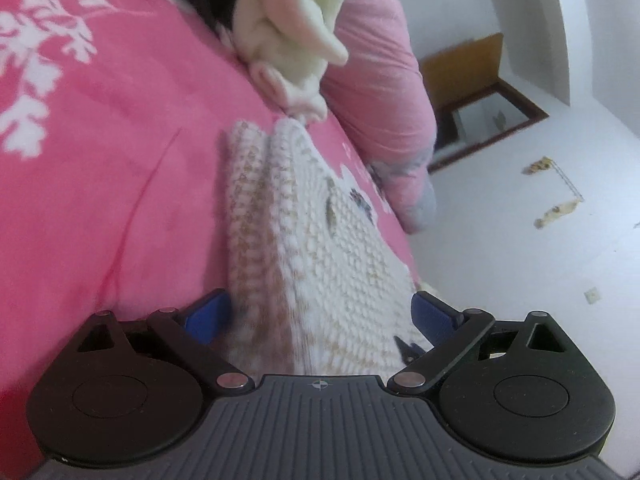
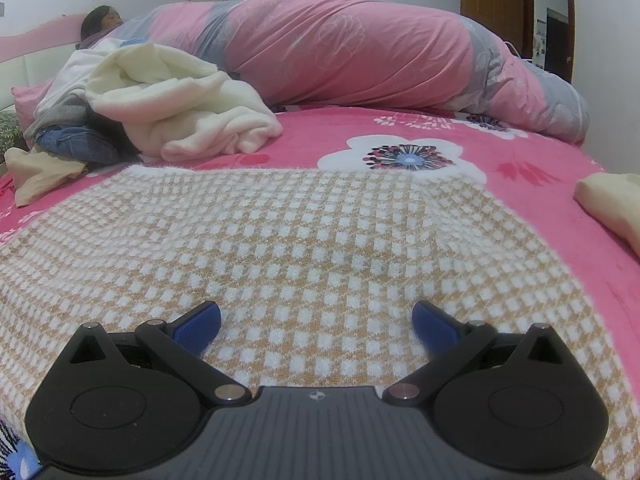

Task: Fold clothes
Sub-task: 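Roll the left tool and lower it to the folded cardigan's edge, then close the left tool on the checked cardigan's edge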

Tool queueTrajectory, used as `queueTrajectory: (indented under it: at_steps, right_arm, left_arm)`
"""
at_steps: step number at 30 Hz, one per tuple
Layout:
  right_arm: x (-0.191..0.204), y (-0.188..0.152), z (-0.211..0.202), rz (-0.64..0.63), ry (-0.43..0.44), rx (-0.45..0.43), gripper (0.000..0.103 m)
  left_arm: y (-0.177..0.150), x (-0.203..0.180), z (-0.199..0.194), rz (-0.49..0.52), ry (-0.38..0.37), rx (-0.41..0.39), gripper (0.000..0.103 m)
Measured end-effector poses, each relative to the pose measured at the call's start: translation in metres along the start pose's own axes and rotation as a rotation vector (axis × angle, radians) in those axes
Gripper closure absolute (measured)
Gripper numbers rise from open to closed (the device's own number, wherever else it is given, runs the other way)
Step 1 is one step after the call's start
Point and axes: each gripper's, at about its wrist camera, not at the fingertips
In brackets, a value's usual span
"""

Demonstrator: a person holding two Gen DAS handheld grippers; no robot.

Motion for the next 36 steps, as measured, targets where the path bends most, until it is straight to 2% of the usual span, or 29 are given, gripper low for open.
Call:
queueTrajectory:
  at_steps: [8, 13, 14, 16, 17, 18, 21, 26, 32, 36]
  right_arm:
    - [0.0, -0.001, 0.0, 0.0, -0.001, -0.004, 0.0]
    - [0.0, -0.002, 0.0, 0.001, 0.0, -0.01, 0.0]
    - [0.0, -0.002, 0.0, 0.001, -0.001, -0.012, 0.0]
    - [0.0, -0.003, 0.0, 0.002, 0.0, -0.016, 0.0]
    - [0.0, -0.003, 0.0, 0.002, 0.001, -0.016, 0.0]
    - [-0.001, -0.003, 0.0, 0.002, 0.002, -0.017, 0.0]
    - [-0.001, -0.003, 0.0, 0.003, 0.005, -0.019, 0.0]
    - [-0.003, -0.002, 0.001, -0.007, 0.016, -0.016, 0.0]
    - [-0.005, -0.004, 0.001, -0.019, 0.024, -0.027, 0.0]
    - [-0.004, -0.008, 0.001, -0.024, 0.024, -0.053, 0.0]
  left_arm:
    - [0.022, -0.006, 0.028, 0.049, 0.039, 0.075, 0.005]
    - [0.029, -0.014, 0.044, 0.121, 0.072, 0.167, 0.006]
    - [0.029, -0.016, 0.045, 0.131, 0.086, 0.176, 0.01]
    - [0.03, -0.017, 0.047, 0.141, 0.129, 0.186, 0.028]
    - [0.032, -0.016, 0.047, 0.133, 0.164, 0.185, 0.049]
    - [0.035, -0.015, 0.046, 0.113, 0.195, 0.188, 0.059]
    - [0.04, -0.011, 0.042, 0.019, 0.193, 0.196, 0.072]
    - [0.027, -0.04, 0.036, 0.077, 0.211, 0.137, 0.08]
    - [0.012, -0.083, 0.033, 0.046, 0.2, 0.096, 0.082]
    - [0.0, -0.121, 0.048, 0.061, 0.227, 0.093, 0.082]
Point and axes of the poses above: each gripper's, at about its wrist camera, not at the fingertips, and z roughly the way its jaws point, x to its left, y to its top, and after that the axes turned 14 degrees about -z, right-handed
